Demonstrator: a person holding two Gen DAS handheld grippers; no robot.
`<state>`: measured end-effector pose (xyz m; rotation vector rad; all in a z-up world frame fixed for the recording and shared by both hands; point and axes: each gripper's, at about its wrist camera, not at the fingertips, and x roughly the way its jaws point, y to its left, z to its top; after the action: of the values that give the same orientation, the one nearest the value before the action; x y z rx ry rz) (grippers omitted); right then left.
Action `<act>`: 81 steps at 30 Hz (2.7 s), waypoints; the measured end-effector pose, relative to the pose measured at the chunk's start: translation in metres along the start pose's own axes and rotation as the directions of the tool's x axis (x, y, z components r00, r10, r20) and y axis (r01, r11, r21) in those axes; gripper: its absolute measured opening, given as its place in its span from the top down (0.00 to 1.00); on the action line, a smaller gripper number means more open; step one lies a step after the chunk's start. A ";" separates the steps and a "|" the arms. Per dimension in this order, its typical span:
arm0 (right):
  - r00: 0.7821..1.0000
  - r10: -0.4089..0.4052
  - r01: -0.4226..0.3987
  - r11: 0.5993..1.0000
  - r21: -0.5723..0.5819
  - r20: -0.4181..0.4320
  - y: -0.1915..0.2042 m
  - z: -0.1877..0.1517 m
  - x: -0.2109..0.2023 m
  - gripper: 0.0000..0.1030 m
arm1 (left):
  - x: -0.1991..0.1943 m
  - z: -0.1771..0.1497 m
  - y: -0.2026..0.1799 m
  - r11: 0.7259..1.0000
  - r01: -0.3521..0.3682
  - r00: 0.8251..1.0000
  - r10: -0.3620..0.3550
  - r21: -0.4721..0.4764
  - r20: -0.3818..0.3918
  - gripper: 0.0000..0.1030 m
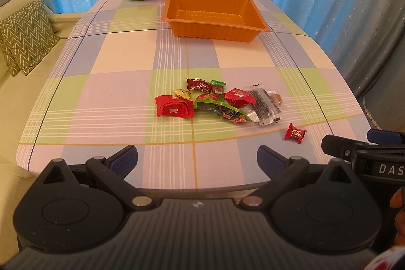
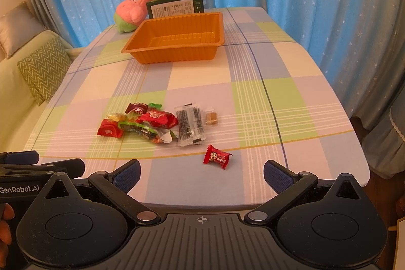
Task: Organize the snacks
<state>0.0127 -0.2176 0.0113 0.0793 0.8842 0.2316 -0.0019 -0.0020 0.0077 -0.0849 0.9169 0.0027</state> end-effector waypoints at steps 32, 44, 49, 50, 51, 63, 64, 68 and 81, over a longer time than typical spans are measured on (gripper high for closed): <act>1.000 0.005 -0.005 1.000 0.000 0.009 -0.009 -0.003 0.004 0.00 | 0.001 -0.003 -0.001 1.000 0.010 1.000 -0.010 0.000 -0.002 0.03; 1.000 0.017 -0.014 0.983 -0.183 0.015 -0.015 -0.005 0.038 0.16 | 0.030 0.002 0.010 0.999 0.048 0.998 -0.048 -0.017 -0.037 0.08; 0.999 0.029 -0.042 0.946 -0.321 -0.044 -0.014 -0.003 0.068 0.30 | 0.046 0.008 0.016 0.998 0.062 0.997 -0.062 -0.012 -0.047 0.09; 0.998 0.029 -0.047 0.935 -0.353 -0.057 -0.013 -0.002 0.074 0.32 | 0.050 0.009 0.017 0.998 0.063 0.997 -0.064 -0.011 -0.051 0.10; 0.997 0.027 -0.052 0.922 -0.383 -0.069 -0.013 -0.001 0.080 0.37 | 0.053 0.011 0.018 0.998 0.066 0.996 -0.066 -0.011 -0.056 0.11; 0.984 -0.016 -0.114 0.716 -0.689 -0.179 -0.010 0.001 0.133 0.63 | 0.079 0.021 0.014 0.993 0.120 0.990 -0.120 -0.008 -0.077 0.14; 0.982 -0.016 -0.121 0.710 -0.694 -0.187 -0.010 0.001 0.135 0.65 | 0.080 0.022 0.013 0.992 0.124 0.989 -0.124 -0.007 -0.077 0.14; 0.980 -0.015 -0.134 0.693 -0.708 -0.200 -0.008 0.000 0.140 0.70 | 0.082 0.024 0.013 0.991 0.136 0.988 -0.136 -0.003 -0.075 0.14; 0.974 0.026 -0.164 0.767 -0.620 -0.225 -0.008 0.010 0.147 0.75 | 0.083 0.027 0.026 0.990 0.140 0.987 -0.140 -0.011 -0.073 0.14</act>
<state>0.1112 -0.1905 -0.0952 -0.5498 0.9665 0.6386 0.0695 0.0229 -0.0437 -0.1552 0.9833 -0.1290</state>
